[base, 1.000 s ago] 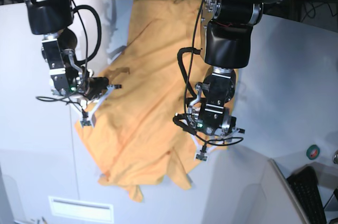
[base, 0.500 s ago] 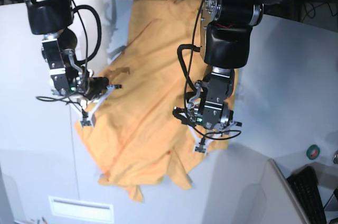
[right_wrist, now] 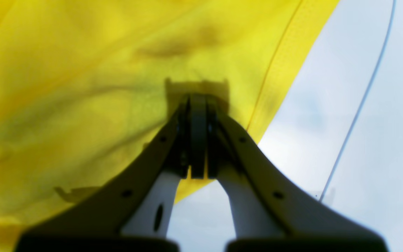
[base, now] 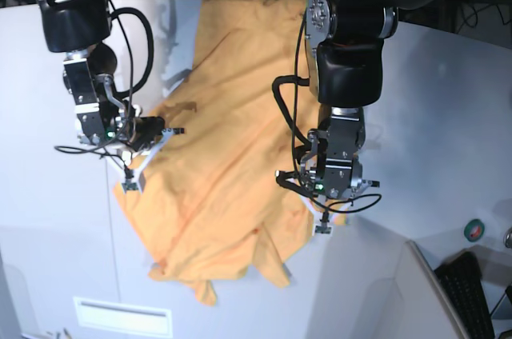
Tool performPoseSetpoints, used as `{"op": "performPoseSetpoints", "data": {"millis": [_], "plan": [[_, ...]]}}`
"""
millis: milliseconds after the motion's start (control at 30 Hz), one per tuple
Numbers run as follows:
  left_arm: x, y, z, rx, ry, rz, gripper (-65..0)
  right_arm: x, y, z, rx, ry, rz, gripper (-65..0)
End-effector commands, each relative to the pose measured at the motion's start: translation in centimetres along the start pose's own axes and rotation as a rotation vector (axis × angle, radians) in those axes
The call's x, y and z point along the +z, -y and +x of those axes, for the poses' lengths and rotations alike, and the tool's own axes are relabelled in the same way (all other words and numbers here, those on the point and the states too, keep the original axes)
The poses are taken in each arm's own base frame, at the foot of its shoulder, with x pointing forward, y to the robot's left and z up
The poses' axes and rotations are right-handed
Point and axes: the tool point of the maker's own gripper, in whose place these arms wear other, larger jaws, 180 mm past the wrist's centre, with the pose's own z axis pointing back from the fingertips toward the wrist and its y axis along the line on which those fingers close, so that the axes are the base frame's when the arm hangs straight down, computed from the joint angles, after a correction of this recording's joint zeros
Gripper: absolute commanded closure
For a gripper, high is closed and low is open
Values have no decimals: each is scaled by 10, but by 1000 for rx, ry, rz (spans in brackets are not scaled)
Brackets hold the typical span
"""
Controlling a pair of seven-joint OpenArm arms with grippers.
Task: Layout the t-shirt on the table in an organized manner, then fold the t-shirt properly
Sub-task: 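Move the left gripper down and grasp the shirt edge, then pull the shirt edges apart with both grippers to flatten it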
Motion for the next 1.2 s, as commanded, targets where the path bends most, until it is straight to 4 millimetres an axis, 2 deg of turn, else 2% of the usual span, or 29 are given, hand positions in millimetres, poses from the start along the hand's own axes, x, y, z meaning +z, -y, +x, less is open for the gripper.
{"op": "performPoseSetpoints", "data": {"millis": [0, 100, 267, 333, 400, 500, 567, 667, 767, 833, 900, 1000, 1100, 1167], "plan": [[6, -4, 25, 7, 58, 14, 0, 0, 8, -9, -2, -47, -30, 0], [8, -10, 27, 19, 68, 23, 0, 0, 9, -4, -2, -41, -32, 0], [23, -75, 17, 200, 116, 121, 0, 2, 13, 17, -2, -12, -41, 0], [37, -100, 6, 251, 148, 177, 0, 0, 27, 20, -4, -26, -65, 0], [53, -112, -10, 259, 180, 215, 0, -6, 34, 19, -11, -51, -78, 0], [79, -116, -38, 348, 239, 186, 0, -11, 43, 23, -22, -71, -94, 0], [94, -113, -57, 434, 269, 125, 0, -12, 55, 37, -25, -43, -115, 0], [110, -123, -87, 571, 280, 80, 0, -10, 69, 59, -32, -18, -139, 0], [114, -132, -114, 664, 259, 69, 0, -5, 79, 89, -41, 22, -157, 0], [116, -137, -130, 714, 244, 66, 0, 5, 104, 108, -92, 65, -216, 0], [117, -140, -144, 752, 228, 60, 0, 15, 123, 121, -168, 99, -271, 0], [118, -135, -156, 786, 211, 33, 0, 29, 135, 136, -192, 125, -279, 0], [119, -129, -167, 812, 192, 10, 0, 51, 133, 121, -154, 109, -235, 0], [120, -129, -174, 820, 181, 12, 0, 72, 134, 98, -167, 137, -221, 0]]}}
